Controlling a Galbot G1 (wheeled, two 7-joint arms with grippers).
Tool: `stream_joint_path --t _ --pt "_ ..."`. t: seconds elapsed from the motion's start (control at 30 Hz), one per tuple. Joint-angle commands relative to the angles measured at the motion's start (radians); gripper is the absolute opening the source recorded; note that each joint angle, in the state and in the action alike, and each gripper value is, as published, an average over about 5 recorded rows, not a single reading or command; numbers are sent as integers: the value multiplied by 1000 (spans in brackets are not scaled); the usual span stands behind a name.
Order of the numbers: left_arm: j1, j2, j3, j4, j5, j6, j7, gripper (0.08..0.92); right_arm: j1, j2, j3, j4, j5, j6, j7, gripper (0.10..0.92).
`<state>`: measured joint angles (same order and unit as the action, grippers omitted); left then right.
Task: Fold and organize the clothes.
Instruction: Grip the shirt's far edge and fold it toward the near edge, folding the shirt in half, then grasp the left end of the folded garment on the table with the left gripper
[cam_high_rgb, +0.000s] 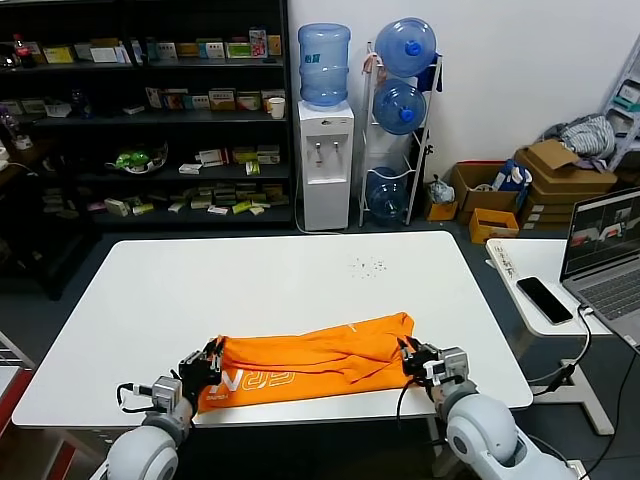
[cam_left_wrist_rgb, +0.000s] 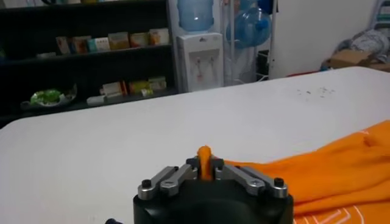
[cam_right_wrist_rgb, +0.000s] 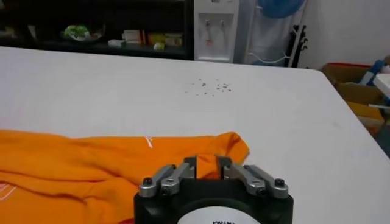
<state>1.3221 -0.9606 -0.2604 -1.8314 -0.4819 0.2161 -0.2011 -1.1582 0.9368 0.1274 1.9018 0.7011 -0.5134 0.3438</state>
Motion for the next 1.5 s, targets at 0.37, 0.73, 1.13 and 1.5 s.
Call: stream_joint_path --t 0.37,0.73,1.13,1.5 --pt "55 -94 -79 79 -31 14 49 613 -173 -6 186 152 6 -10 7 667" --pt "-17 -106 -96 206 -89 20 32 821 -186 18 189 149 -9 -10 5 822" --pt "-4 -105 -50 180 -92 24 13 732 -177 22 180 139 -14 -12 7 823" --pt "4 -109 -43 155 -77 -2 -6 412 -177 32 178 127 -23 -4 7 823"
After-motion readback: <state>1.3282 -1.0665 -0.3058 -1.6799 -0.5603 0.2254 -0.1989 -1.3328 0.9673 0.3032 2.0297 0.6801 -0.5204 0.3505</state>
